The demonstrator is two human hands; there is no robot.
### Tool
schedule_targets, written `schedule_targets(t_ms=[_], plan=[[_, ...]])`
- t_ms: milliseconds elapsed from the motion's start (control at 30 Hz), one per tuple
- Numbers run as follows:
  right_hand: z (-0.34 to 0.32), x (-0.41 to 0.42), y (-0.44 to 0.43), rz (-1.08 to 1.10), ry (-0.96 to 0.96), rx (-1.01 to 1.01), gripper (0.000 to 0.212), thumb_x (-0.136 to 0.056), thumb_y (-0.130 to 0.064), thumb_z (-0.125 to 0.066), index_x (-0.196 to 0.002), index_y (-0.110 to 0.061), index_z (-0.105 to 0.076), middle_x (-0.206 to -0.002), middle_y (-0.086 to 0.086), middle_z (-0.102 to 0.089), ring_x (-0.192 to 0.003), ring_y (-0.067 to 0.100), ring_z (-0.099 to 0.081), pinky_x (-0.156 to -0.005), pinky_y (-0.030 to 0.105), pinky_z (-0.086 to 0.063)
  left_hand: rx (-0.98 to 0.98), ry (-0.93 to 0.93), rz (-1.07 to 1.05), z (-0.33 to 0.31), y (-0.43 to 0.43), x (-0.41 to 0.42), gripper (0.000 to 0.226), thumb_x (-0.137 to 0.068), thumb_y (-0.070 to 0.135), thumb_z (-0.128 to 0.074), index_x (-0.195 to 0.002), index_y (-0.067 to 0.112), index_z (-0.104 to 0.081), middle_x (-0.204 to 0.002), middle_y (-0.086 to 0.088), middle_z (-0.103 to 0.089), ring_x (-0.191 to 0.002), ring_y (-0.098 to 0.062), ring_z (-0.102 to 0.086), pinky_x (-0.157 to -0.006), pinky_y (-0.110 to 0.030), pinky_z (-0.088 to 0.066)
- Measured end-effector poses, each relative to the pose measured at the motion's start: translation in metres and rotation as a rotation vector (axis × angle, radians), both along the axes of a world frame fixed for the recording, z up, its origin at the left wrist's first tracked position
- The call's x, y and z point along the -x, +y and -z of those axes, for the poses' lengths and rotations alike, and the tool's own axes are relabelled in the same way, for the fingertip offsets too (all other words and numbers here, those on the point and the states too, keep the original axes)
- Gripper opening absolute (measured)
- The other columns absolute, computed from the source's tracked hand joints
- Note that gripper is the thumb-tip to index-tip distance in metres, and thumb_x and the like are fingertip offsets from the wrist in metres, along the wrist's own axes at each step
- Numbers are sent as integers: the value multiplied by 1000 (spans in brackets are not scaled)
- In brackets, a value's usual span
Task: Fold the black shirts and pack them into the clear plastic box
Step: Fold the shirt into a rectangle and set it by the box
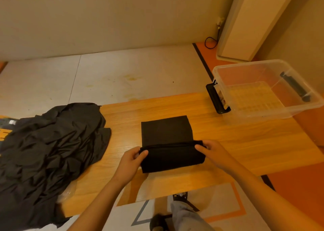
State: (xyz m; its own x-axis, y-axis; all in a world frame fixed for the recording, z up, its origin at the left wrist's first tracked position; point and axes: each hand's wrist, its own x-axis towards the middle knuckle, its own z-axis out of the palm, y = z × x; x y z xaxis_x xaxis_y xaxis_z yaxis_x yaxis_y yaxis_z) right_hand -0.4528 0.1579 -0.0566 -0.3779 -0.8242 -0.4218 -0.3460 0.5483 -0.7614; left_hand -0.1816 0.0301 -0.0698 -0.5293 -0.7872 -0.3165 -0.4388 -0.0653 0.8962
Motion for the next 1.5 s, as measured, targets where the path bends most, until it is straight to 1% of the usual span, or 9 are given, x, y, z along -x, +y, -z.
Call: schedule_targets(t_ms=[200, 333, 433, 533, 733, 1100, 1233, 1333, 1500], plan=[[2, 20, -79, 150, -167, 59, 18, -96, -22, -55, -107, -14, -66, -97, -3, -68, -92, 9, -65, -64, 14, -49, -113, -10, -60, -3, -67, 47, 24, -99, 24, -52, -107, 7, -68, -100, -11, -72, -95, -23, -68, -82, -41, -55], [31, 28, -121, 240, -169, -21, 26, -95, -30, -57, -108, -7, -64, -100, 3, -66, -102, 22, -63, -66, 20, -48, -84, -179, -125, 22, -98, 65, 26, -98, 26, -53, -89, 6, -67, -87, -11, -68, -83, -26, -64, -82, -43, -51], [40, 29, -137, 215, -99, -115, 42, -91, -36, -62, -126, -13, -56, -128, 7, -58, -123, 25, -52, -96, 33, -48, -26, -299, -172, 41, -104, 69, 32, -97, 29, -55, -82, 1, -62, -81, -17, -64, -80, -33, -60, -76, -46, -48], [41, 31, -141, 137, -63, -167, 65, -86, -30, -70, -142, -14, -42, -148, 8, -41, -136, 25, -39, -102, 34, -40, 4, -314, -172, 47, -103, 68, 27, -97, 28, -55, -79, 8, -58, -78, -11, -61, -75, -24, -57, -68, -35, -43], [47, 39, -143, 60, 4, -132, 47, -96, -25, -56, -140, -14, -44, -142, 6, -47, -134, 24, -41, -103, 34, -39, 98, -273, -115, 42, -95, 69, 10, -100, 19, -50, -91, 15, -53, -77, 4, -59, -68, -6, -55, -56, -16, -38], [59, 31, -164, 41, 338, -164, 36, -97, -32, -54, -128, -15, -50, -108, 4, -62, -94, 19, -59, -69, 24, -42, 306, -694, -45, 53, -107, 81, 25, -99, 35, -46, -110, 13, -49, -78, -2, -59, -68, -20, -57, -50, -29, -36], [49, 35, -156, 30, 526, -136, 32, -95, -37, -55, -121, -19, -49, -88, -2, -58, -76, 11, -55, -53, 19, -34, 309, -723, -167, 40, -99, 73, 29, -98, 36, -46, -113, 10, -45, -82, -3, -60, -71, -24, -58, -58, -36, -47], [35, 26, -138, 66, 658, 70, 32, -96, -31, -55, -125, -19, -52, -117, 1, -58, -108, 15, -53, -82, 20, -44, 453, -591, -343, 31, -75, 71, 43, -99, 34, -45, -133, 8, -42, -120, -10, -60, -105, -28, -59, -82, -44, -51], [58, -54, -111, -398, 828, 250, 42, -90, -25, -58, -130, -12, -58, -139, 7, -54, -132, 23, -46, -112, 39, -30, 650, -527, -11, 58, -15, 104, 58, -98, 32, -32, -151, 8, -28, -158, -10, -24, -148, -20, -17, -118, -39, -19]])
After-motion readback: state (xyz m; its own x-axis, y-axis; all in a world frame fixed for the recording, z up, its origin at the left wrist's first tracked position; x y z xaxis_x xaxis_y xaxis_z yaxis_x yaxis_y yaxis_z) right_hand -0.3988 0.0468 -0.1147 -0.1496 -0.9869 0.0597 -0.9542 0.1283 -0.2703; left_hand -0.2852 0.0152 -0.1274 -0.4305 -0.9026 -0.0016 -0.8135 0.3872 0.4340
